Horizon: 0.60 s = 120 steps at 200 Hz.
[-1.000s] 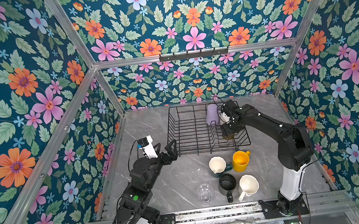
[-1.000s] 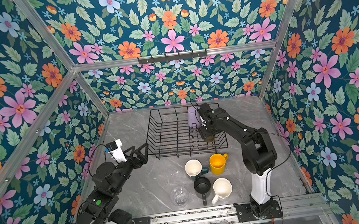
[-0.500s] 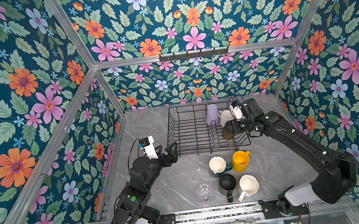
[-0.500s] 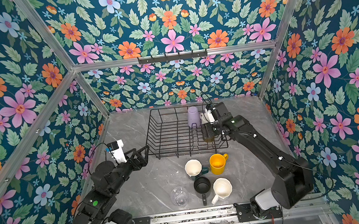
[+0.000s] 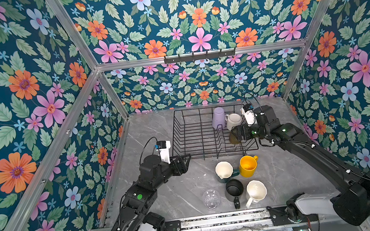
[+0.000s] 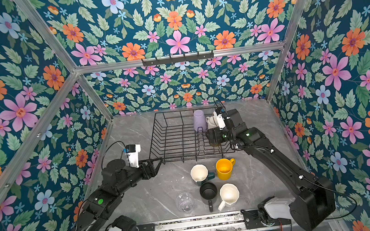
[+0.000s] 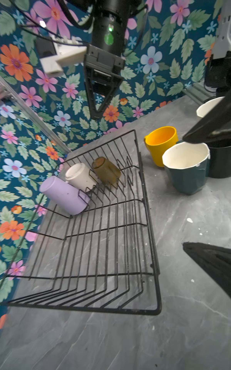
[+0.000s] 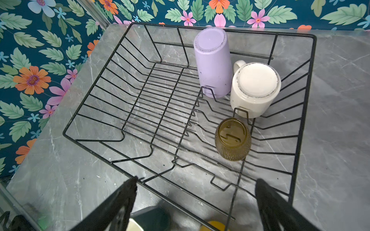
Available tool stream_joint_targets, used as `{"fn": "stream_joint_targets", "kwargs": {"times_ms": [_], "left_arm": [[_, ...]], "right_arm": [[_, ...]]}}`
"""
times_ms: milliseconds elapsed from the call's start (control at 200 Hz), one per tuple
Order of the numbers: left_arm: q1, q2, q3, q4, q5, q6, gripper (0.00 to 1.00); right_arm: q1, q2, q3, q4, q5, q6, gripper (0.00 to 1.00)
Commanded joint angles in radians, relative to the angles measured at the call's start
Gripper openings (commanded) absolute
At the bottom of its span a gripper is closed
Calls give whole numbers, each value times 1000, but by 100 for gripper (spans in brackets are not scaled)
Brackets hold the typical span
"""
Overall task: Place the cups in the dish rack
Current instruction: 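Open the right gripper and lift it away from the olive glass, then reach the left gripper down to the clear glass and grasp it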
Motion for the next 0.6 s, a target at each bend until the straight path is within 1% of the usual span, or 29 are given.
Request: {"fn": "stream_joint_targets", "kwargs": {"times_ms": [0,70,125,230,455,595], "left_arm": [[-38,7,12,-43,20,16,77],[-90,22,18,-59,-16,13,77],[-148,39,27,-78,-55,13,77],[-238,69,49,-144,-117,10,75],[-328,66,41,-248,-146,-15,72],[-397,96,33,-265,-137,-33,70]], "right_arm": [[1,-4,-6,39,3,16,93],[1,-5,-7,40,5,17,93],[1,-4,-9,40,5,19,93],[1,-3,-10,35,6,19,93],[1,-15,-30,37,14,23,93],[1,-20,-35,37,13,25,93]]}}
